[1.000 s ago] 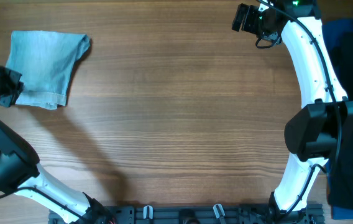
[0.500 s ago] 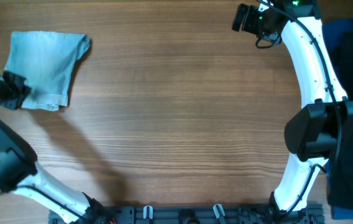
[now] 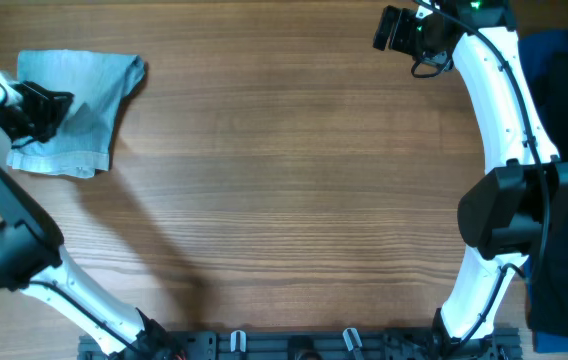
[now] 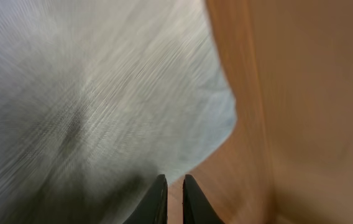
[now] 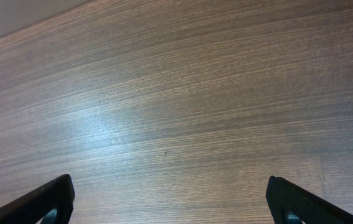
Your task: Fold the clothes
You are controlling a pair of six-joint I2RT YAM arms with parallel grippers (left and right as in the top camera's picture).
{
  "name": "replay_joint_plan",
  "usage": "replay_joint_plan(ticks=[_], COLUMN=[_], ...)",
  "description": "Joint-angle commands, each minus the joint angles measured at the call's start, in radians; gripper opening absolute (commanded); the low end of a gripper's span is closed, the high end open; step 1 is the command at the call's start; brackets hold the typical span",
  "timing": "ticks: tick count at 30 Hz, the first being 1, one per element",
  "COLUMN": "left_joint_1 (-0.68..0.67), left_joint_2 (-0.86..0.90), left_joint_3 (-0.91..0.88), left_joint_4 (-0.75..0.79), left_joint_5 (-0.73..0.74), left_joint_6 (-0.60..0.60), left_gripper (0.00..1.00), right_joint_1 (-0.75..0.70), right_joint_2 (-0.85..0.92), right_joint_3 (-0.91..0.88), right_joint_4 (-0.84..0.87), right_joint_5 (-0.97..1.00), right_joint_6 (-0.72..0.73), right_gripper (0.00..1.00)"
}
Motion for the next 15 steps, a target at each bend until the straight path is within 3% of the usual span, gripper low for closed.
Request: replay_joint_plan(ticks=[1, 5, 10, 15], left_joint_1=[-0.002, -0.003, -0.003, -0.002], left_joint_2=[0.070, 0.122, 0.144, 0.095], left_joint_3=[-0.006, -0.013, -0.062, -0.058], left_joint_4=[0.004, -0.026, -0.029, -0.026], left_joint_5=[0.148, 0.140, 0.016, 0.069], left_joint_6=[0.037, 0.089, 0.143, 0.145], left_gripper=[0.10, 0.09, 0.05, 0.06], right_joint_1=[-0.002, -0.002, -0.002, -0.002], right_joint_2=[0.000, 0.000, 0.000, 0.000], right_joint_3=[0.001, 0.001, 0.001, 0.001], right_joint_4=[0.002, 0.002, 0.002, 0.003], right_joint_5=[0.014, 0.014, 0.014, 0.014], right_joint_6=[-0.005, -0.005, -0.005, -0.005], right_gripper=[1.00, 1.00, 1.00, 1.00])
